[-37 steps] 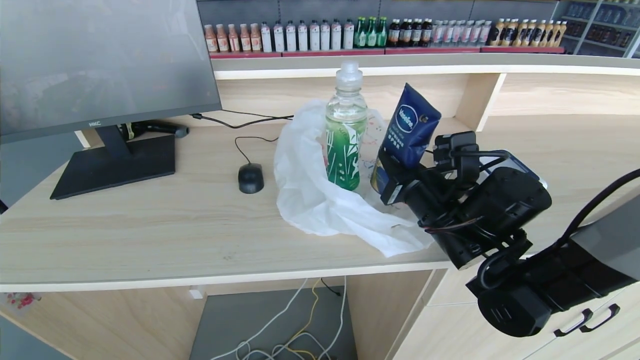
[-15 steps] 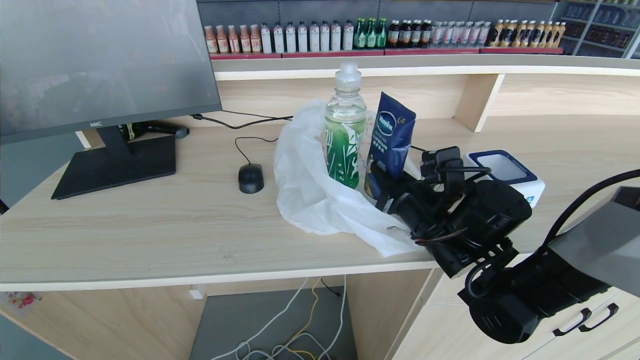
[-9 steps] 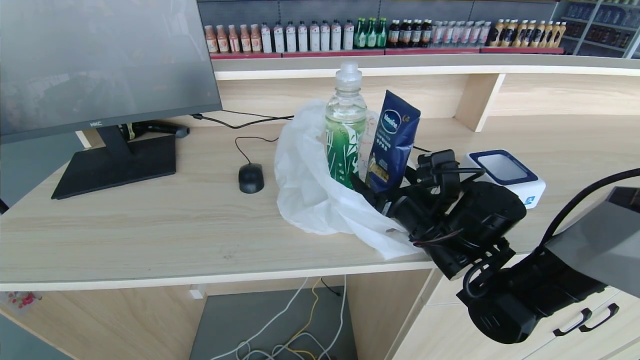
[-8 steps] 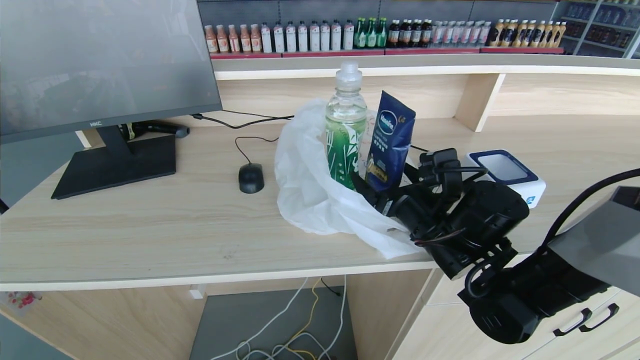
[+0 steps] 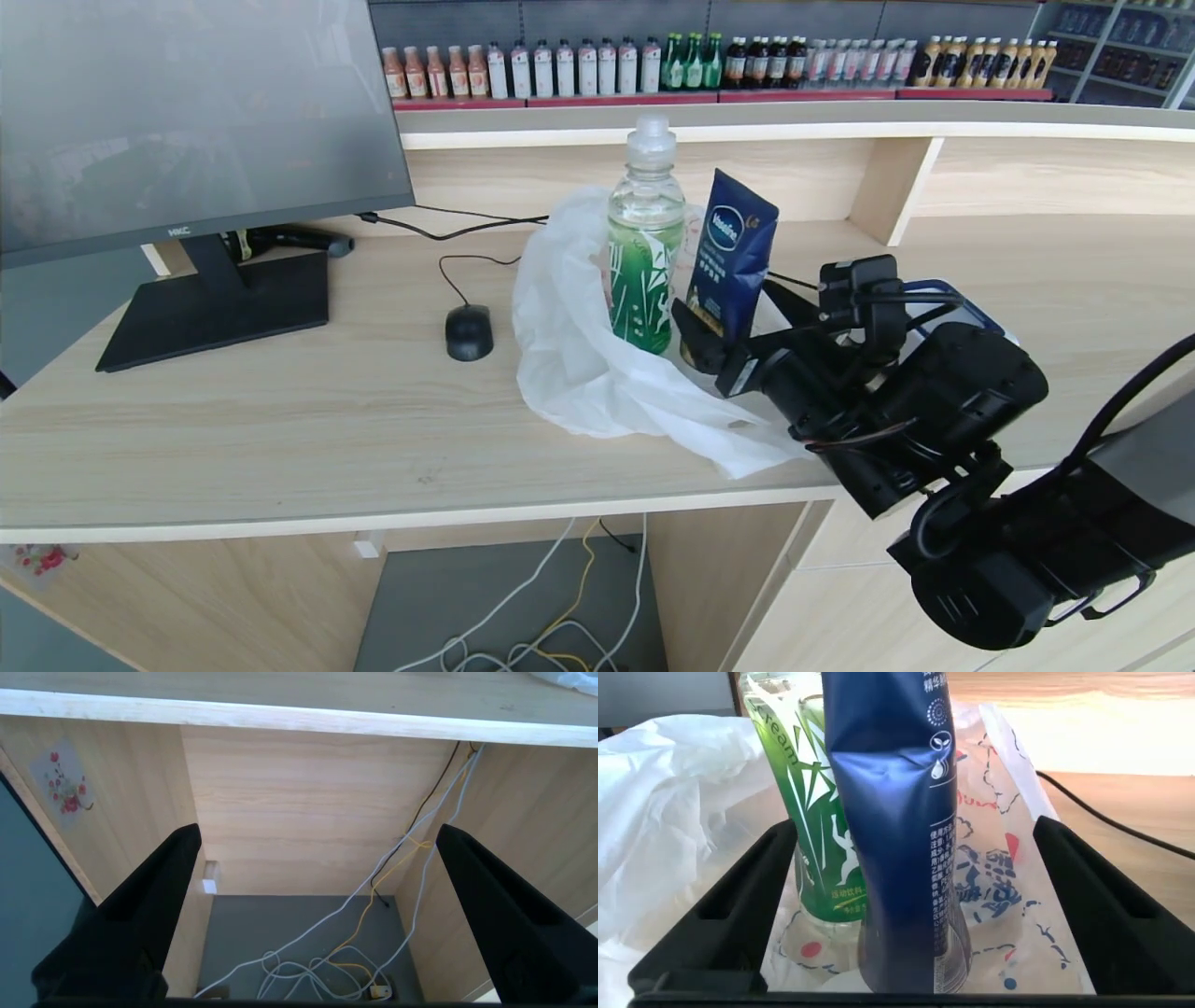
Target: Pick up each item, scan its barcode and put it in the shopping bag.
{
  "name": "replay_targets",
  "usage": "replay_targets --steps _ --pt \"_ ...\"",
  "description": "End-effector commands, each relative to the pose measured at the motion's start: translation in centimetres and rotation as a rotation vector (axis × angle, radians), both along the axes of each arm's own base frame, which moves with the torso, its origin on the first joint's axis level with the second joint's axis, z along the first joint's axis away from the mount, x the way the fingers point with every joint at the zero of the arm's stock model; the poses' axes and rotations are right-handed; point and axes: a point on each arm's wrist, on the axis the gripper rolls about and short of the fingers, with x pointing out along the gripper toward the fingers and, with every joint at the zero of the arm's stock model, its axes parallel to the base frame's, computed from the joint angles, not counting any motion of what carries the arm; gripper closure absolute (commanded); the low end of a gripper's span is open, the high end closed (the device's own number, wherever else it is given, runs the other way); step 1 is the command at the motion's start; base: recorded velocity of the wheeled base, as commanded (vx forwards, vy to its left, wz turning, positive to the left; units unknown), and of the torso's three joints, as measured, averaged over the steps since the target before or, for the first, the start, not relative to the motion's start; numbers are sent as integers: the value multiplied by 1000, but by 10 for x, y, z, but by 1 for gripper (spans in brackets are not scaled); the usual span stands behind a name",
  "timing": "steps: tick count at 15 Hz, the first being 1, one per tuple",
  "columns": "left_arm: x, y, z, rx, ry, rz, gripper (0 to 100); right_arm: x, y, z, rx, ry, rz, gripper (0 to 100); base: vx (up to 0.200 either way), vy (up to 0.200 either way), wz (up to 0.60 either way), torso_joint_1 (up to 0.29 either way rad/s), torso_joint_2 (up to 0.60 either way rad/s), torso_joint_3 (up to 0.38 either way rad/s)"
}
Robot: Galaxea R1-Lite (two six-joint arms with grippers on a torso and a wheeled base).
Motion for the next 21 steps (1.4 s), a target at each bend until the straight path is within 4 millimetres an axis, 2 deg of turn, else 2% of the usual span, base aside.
replay_targets --steps 1,4,9,12,13,14,16,18,20,21 --pt "0 0 0 0 0 1 0 -7 -5 6 5 -10 -1 0 0 0 0 0 0 0" --pt "0 0 0 0 0 -1 0 -13 -9 12 9 -22 -2 0 0 0 0 0 0 0" --pt "0 0 0 -1 0 -1 0 -43 -28 31 24 -53 -3 0 0 0 0 0 0 0" --pt "0 0 0 0 0 -1 0 -74 -49 31 -7 -42 -10 0 0 0 0 0 0 0" --pt "0 0 0 -1 0 1 0 -94 -63 31 -14 -37 -13 0 0 0 0 0 0 0" --pt "0 0 0 0 0 1 0 -104 -69 29 -18 -34 -12 0 0 0 0 0 0 0" --pt "0 0 0 -1 0 1 0 -133 -89 22 -35 -18 -16 0 0 0 0 0 0 0" --pt "0 0 0 0 0 1 0 -171 -114 5 -62 8 -20 0 0 0 0 0 0 0" --pt "0 0 0 0 0 -1 0 -191 -129 18 45 -65 -70 0 0 0 0 0 0 0" --pt "0 0 0 0 0 1 0 -205 -141 27 202 -86 -136 0 0 0 0 0 0 0"
